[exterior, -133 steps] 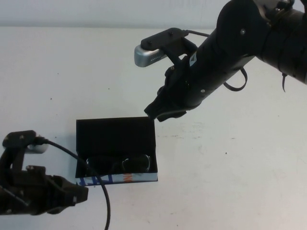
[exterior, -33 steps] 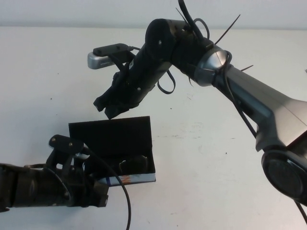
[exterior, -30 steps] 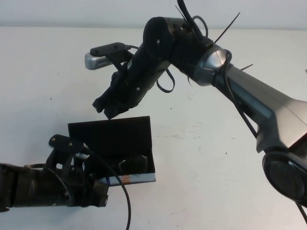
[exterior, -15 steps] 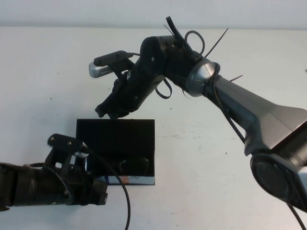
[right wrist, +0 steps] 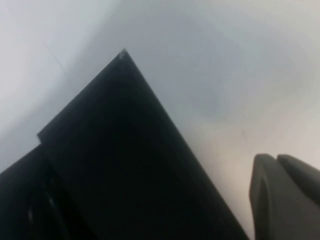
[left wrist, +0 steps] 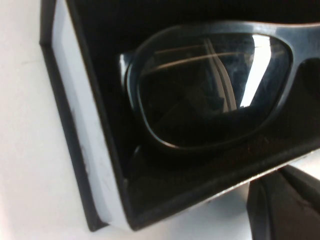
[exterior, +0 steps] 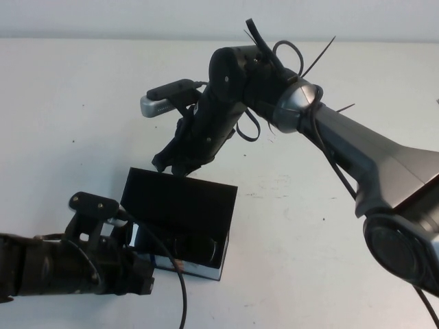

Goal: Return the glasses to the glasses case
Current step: Close the glasses case

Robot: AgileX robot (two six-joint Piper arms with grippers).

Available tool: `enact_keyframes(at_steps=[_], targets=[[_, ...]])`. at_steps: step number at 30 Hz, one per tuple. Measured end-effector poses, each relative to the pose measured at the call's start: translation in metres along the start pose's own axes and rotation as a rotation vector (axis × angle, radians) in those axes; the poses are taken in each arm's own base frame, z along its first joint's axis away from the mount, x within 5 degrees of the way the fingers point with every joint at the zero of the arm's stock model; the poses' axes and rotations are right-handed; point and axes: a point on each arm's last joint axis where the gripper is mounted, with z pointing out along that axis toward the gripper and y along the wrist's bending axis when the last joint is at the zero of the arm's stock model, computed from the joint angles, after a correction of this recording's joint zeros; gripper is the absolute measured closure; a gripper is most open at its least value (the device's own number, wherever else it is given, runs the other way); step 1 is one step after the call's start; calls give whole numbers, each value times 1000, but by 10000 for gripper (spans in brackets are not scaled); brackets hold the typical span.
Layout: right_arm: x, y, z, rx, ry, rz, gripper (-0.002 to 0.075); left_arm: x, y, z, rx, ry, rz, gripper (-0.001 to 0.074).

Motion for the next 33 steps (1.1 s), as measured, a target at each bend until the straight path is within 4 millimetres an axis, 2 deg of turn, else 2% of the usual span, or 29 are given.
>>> enact_keyframes(at_steps=[8, 13, 17, 21, 29, 33], targets=[[-2, 11, -18, -50, -14, 5, 739, 0, 0, 0, 0, 0, 0, 735], [-1, 32, -23, -97, -3, -13, 739, 0, 0, 0, -4, -1, -1, 735], [7, 48, -21, -120, 34, -22, 739, 0, 0, 0, -4, -2, -4, 735], [16, 54, -19, -130, 73, -15, 739, 0, 0, 0, -4, -2, 0, 735], [26, 70, -41, -139, 82, 2, 739, 0, 0, 0, -4, -2, 10, 735], [35, 72, -43, -141, 112, 25, 739, 0, 0, 0, -4, -2, 11, 735]])
